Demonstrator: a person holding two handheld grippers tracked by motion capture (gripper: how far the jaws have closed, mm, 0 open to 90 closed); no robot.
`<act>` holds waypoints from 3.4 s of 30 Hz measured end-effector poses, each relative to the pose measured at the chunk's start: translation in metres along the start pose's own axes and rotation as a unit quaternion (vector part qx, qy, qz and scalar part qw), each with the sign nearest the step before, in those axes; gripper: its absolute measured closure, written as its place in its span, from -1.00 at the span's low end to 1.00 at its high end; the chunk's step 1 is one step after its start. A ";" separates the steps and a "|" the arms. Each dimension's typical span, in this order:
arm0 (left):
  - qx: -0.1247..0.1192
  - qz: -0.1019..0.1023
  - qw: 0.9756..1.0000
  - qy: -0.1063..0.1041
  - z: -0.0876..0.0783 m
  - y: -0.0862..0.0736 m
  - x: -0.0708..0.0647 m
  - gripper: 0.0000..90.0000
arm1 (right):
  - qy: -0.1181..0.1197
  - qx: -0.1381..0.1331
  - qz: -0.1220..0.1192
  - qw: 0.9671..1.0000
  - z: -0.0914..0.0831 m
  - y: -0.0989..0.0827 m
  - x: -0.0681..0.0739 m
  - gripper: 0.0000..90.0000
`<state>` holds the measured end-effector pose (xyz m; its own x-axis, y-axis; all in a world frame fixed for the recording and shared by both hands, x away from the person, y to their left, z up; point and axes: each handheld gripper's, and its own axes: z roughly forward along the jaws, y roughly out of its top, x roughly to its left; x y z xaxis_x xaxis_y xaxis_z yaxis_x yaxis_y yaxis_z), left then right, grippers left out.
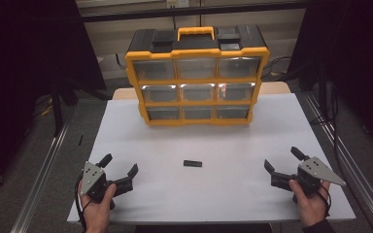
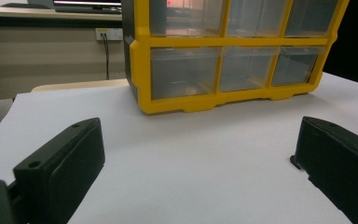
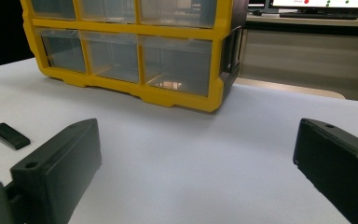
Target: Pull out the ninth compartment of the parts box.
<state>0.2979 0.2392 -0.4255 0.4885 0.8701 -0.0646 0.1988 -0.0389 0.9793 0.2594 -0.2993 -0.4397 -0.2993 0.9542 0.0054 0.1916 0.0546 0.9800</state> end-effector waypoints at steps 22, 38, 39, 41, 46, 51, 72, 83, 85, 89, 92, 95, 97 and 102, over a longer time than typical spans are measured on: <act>0.011 0.003 1.000 0.003 0.006 -0.006 -0.008 -0.96 | 0.033 0.017 0.000 0.999 0.020 -0.002 0.009 -0.99; 0.006 0.009 1.000 -0.006 0.003 -0.003 -0.015 -0.96 | 0.030 0.015 0.002 0.999 0.039 -0.001 0.011 -0.97; 0.008 0.007 1.000 -0.005 0.003 -0.004 -0.016 -0.96 | 0.030 0.015 0.002 0.999 0.039 -0.001 0.011 -0.97; 0.010 0.007 1.000 -0.004 0.004 -0.004 -0.015 -0.95 | 0.029 0.014 -0.004 0.999 0.040 0.000 0.010 -0.97; 0.012 0.005 1.000 -0.006 0.004 -0.004 -0.013 -0.95 | 0.035 0.012 -0.007 0.999 0.047 0.002 0.013 -0.97; 0.009 0.008 1.000 -0.004 0.005 -0.004 -0.013 -0.95 | 0.043 0.012 -0.011 0.999 0.053 0.005 0.017 -0.96; 0.004 0.008 1.000 -0.005 0.005 -0.003 -0.011 -0.95 | 0.055 0.015 -0.048 0.997 0.095 0.027 0.025 -0.98; 0.006 0.006 1.000 -0.004 0.006 -0.003 -0.011 -0.95 | 0.050 0.003 -0.077 0.996 0.113 0.033 0.024 -0.98; 0.007 0.006 1.000 -0.004 0.006 -0.003 -0.010 -0.95 | 0.051 0.003 -0.084 0.995 0.115 0.033 0.026 -0.99; 0.007 0.006 1.000 -0.003 0.006 -0.003 -0.010 -0.95 | 0.049 -0.002 -0.103 0.993 0.118 0.032 0.028 -1.00; 0.007 0.005 1.000 -0.004 0.007 -0.003 -0.010 -0.95 | 0.046 -0.001 -0.116 0.992 0.122 0.036 0.029 -1.00; 0.006 0.005 1.000 -0.004 0.007 -0.003 -0.010 -0.95 | 0.038 -0.012 -0.131 0.991 0.127 0.042 0.028 -1.00; 0.005 0.004 1.000 -0.002 0.006 -0.003 -0.009 -0.95 | 0.032 -0.012 -0.154 0.987 0.130 0.044 0.029 -0.95; 0.006 0.005 1.000 -0.003 0.006 -0.003 -0.009 -0.95 | 0.020 -0.019 -0.186 0.982 0.138 0.047 0.030 -0.92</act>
<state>0.2981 0.2289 -0.4291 0.4951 0.8670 -0.0565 0.2048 -0.0533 0.9774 0.3880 -0.2275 -0.4210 -0.3782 0.8582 -0.3470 0.0274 0.3851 0.9225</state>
